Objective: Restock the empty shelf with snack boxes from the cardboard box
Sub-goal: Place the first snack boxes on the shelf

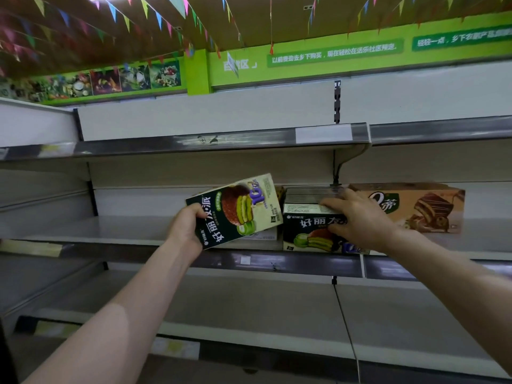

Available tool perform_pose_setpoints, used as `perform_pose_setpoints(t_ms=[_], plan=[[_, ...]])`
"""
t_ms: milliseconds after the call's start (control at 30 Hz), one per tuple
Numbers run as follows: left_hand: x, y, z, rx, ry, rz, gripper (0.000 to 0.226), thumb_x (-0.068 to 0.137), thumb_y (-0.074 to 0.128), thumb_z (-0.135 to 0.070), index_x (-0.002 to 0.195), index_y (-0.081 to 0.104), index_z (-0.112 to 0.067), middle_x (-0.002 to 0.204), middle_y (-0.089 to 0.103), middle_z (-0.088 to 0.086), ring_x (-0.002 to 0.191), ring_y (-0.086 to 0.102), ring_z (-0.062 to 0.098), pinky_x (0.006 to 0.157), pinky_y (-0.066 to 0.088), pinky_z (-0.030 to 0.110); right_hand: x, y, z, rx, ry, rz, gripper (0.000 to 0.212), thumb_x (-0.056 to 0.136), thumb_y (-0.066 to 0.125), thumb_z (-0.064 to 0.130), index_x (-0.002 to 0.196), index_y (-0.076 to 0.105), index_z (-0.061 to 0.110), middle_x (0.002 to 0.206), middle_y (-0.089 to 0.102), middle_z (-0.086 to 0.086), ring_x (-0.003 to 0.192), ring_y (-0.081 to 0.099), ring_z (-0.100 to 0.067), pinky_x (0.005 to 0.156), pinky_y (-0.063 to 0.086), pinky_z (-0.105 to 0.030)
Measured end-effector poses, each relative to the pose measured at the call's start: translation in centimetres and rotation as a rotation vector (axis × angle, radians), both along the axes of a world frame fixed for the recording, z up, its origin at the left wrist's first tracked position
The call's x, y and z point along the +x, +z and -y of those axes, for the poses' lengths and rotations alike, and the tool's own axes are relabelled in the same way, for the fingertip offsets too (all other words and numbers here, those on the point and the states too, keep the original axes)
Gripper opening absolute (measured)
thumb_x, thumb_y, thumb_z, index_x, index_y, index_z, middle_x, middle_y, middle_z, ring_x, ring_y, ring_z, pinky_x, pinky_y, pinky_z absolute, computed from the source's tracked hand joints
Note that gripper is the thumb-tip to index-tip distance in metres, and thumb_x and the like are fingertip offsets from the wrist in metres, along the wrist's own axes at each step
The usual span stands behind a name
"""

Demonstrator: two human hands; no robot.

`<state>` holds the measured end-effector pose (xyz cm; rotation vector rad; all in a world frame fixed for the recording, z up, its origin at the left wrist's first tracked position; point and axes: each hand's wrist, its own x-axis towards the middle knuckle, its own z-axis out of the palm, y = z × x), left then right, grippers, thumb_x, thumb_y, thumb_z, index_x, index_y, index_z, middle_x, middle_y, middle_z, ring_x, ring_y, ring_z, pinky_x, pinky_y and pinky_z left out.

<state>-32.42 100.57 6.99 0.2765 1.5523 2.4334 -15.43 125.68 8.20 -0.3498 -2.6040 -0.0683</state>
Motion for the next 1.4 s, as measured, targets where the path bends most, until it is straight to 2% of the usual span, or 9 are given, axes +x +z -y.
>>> perform_pose_setpoints(t_ms=[500, 667, 767, 867, 967, 1067, 1200, 1300, 1400], plan=[[-0.3, 1.7, 0.1, 0.164, 0.073, 0.015, 0.043, 0.069, 0.044, -0.001, 0.108, 0.058, -0.009, 0.109, 0.066, 0.018, 0.090, 0.067, 0.035, 0.064, 0.058, 0.044, -0.8, 0.1, 0.6, 0.029, -0.099, 0.048, 0.066, 0.091, 0.061, 0.035, 0.148, 0.030, 0.019, 0.143, 0.038, -0.011, 0.135, 0.030, -0.031, 0.110, 0.031, -0.042], [2.0, 2.1, -0.5, 0.113, -0.053, -0.001, 0.023, 0.082, 0.035, -0.002, 0.089, 0.056, -0.010, 0.086, 0.065, 0.014, 0.079, 0.063, 0.032, 0.064, 0.053, 0.044, 0.2, 0.1, 1.4, 0.000, -0.041, -0.179, 0.059, 0.093, 0.059, 0.028, 0.146, 0.036, 0.016, 0.143, 0.040, -0.009, 0.132, 0.036, -0.028, 0.109, 0.032, -0.039], [3.9, 2.2, -1.7, 0.073, -0.153, 0.000, 0.024, 0.084, 0.032, -0.002, 0.084, 0.054, -0.010, 0.085, 0.063, 0.015, 0.082, 0.061, 0.034, 0.079, 0.051, 0.050, 0.9, 0.9, 2.7, -0.316, 0.052, -0.451, 0.040, 0.097, 0.052, 0.028, 0.134, 0.052, 0.013, 0.127, 0.053, -0.008, 0.112, 0.053, -0.023, 0.096, 0.046, -0.037], [4.9, 2.4, -3.1, 0.069, -0.241, 0.012, 0.023, 0.084, 0.033, -0.002, 0.085, 0.055, -0.009, 0.086, 0.064, 0.015, 0.082, 0.062, 0.033, 0.079, 0.052, 0.047, 1.5, 2.2, 4.0, -0.820, 0.147, -0.394, 0.036, 0.101, 0.041, 0.037, 0.121, 0.059, 0.013, 0.100, 0.067, -0.006, 0.077, 0.061, -0.014, 0.066, 0.047, -0.029], [5.4, 2.5, -4.0, 0.059, -0.327, -0.059, 0.026, 0.082, 0.037, -0.001, 0.100, 0.056, -0.007, 0.103, 0.066, 0.019, 0.100, 0.062, 0.036, 0.092, 0.049, 0.053, 2.4, 3.0, 4.2, -1.116, 0.153, -0.347, 0.047, 0.100, 0.035, 0.047, 0.105, 0.063, 0.010, 0.099, 0.070, -0.012, 0.061, 0.054, -0.015, 0.051, 0.041, -0.025], [5.3, 2.6, -4.4, 0.026, -0.378, -0.185, 0.041, 0.084, 0.040, 0.004, 0.121, 0.053, -0.010, 0.116, 0.061, 0.020, 0.113, 0.057, 0.036, 0.102, 0.041, 0.060, 4.0, 2.8, 3.6, -1.243, 0.117, -0.310, 0.052, 0.099, 0.030, 0.057, 0.099, 0.062, 0.016, 0.097, 0.070, -0.010, 0.062, 0.060, -0.018, 0.052, 0.047, -0.027], [6.0, 2.4, -4.3, -0.252, -0.365, -0.326, 0.039, 0.092, 0.043, 0.006, 0.108, 0.060, -0.025, 0.111, 0.063, 0.011, 0.106, 0.057, 0.030, 0.097, 0.045, 0.053, 6.1, 2.1, 2.4, -1.310, 0.146, -0.226, 0.051, 0.097, 0.031, 0.059, 0.108, 0.061, 0.020, 0.102, 0.069, -0.010, 0.077, 0.072, -0.024, 0.060, 0.055, -0.030], [6.5, 1.8, -4.2, -0.260, -0.503, -0.239, 0.035, 0.097, 0.041, 0.002, 0.118, 0.058, -0.019, 0.121, 0.062, 0.018, 0.100, 0.065, 0.037, 0.081, 0.056, 0.049, 7.2, 1.6, 1.8, -1.321, 0.162, -0.172, 0.041, 0.097, 0.041, 0.052, 0.105, 0.065, 0.019, 0.104, 0.071, -0.013, 0.091, 0.071, -0.029, 0.070, 0.058, -0.033], [6.5, 1.4, -3.7, -0.133, -0.694, -0.130, 0.047, 0.090, 0.043, 0.006, 0.136, 0.046, -0.007, 0.126, 0.060, 0.028, 0.108, 0.063, 0.044, 0.085, 0.057, 0.050, 7.9, 1.5, 1.4, -1.412, 0.183, -0.214, 0.031, 0.098, 0.049, 0.037, 0.106, 0.066, 0.012, 0.104, 0.072, -0.015, 0.099, 0.069, -0.032, 0.082, 0.056, -0.038]])
